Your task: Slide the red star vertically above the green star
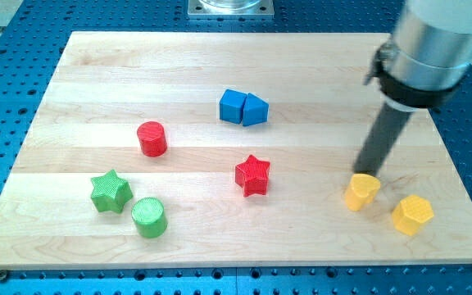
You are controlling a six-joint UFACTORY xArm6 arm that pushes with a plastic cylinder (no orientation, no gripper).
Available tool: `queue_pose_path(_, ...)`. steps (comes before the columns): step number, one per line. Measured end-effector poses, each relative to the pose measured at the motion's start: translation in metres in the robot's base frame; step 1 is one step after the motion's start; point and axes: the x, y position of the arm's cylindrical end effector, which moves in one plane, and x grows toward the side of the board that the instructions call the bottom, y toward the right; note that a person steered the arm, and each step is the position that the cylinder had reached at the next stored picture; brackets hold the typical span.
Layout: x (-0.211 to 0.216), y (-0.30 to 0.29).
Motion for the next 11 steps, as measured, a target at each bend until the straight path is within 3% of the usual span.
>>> queue_pose_path(2, 0.047, -0.005)
queue_pose_path(4, 0.053, -0.073)
queue_pose_path(7, 0.051, -0.079)
queue_pose_path(9, 0.037, -0.124)
queue_pose_path(11, -0.021, -0.175)
